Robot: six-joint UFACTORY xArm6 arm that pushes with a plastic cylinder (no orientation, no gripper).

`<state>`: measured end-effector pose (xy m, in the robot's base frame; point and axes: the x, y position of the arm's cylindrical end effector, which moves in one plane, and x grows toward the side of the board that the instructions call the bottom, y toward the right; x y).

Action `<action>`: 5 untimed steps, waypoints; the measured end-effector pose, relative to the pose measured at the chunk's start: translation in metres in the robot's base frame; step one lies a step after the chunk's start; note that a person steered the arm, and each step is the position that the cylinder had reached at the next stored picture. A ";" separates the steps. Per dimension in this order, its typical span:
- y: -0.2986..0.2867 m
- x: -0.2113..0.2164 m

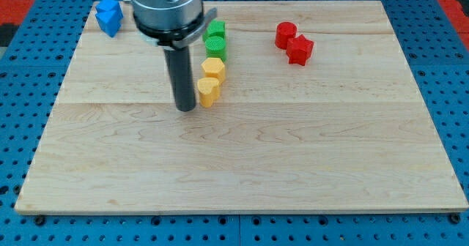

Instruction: Separate the blue cube and blue triangle

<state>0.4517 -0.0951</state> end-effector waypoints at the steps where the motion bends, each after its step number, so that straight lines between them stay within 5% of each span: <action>1: -0.091 -0.036; 2: -0.205 -0.109; 5: -0.158 -0.212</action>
<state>0.2395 -0.2531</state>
